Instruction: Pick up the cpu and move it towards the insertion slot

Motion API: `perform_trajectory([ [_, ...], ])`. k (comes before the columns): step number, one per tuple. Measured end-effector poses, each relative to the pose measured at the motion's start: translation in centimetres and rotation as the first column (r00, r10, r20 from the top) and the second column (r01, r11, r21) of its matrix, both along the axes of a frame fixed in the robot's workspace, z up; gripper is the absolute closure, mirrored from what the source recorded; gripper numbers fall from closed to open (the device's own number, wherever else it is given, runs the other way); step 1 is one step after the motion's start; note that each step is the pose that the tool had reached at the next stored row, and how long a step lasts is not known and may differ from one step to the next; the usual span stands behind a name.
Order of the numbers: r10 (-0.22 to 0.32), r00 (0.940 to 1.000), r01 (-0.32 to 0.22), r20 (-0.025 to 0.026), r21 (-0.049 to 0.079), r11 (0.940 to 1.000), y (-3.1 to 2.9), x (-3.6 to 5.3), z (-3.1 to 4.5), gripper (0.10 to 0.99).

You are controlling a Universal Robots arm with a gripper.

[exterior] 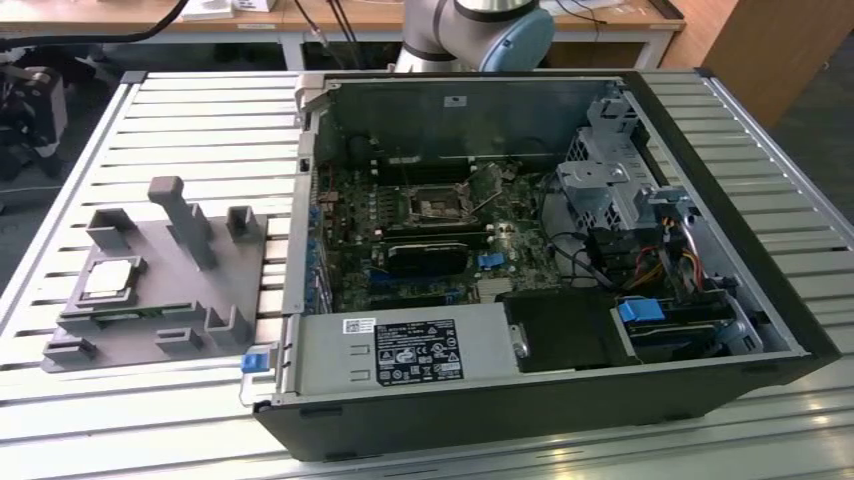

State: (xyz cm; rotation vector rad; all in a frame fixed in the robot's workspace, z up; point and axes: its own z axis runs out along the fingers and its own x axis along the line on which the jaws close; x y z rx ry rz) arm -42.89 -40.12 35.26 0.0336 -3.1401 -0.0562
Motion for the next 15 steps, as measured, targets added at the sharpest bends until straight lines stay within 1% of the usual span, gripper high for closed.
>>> perform_trajectory([
  [1, 0.0, 1.0, 0.0, 0.0, 0.0, 1.0, -0.04, -0.01, -0.18, 0.62],
  [2, 0.0, 1.0, 0.0, 0.0, 0.0, 1.0, -0.07, -0.03, -0.36, 0.62],
  [3, 0.0, 1.0, 0.0, 0.0001, 0.0, 1.0, -0.09, -0.05, -0.54, 0.561],
  [4, 0.001, 1.0, -0.001, 0.0001, 0.0, 1.0, -0.12, -0.08, -0.71, 0.561],
  [5, 0.001, 1.0, -0.001, 0.0, 0.0, 1.0, -0.15, -0.13, -0.85, 0.498],
  [13, 0.001, 1.0, -0.001, 0.0, 0.0, 1.0, -0.35, -0.4, -1.77, 0.486],
  [14, 0.001, 1.0, -0.001, 0.0001, 0.0, 1.0, -0.36, -0.41, -1.87, 0.427],
  [15, 0.001, 1.0, -0.001, 0.0001, 0.0, 1.0, -0.36, -0.43, -1.95, 0.427],
])
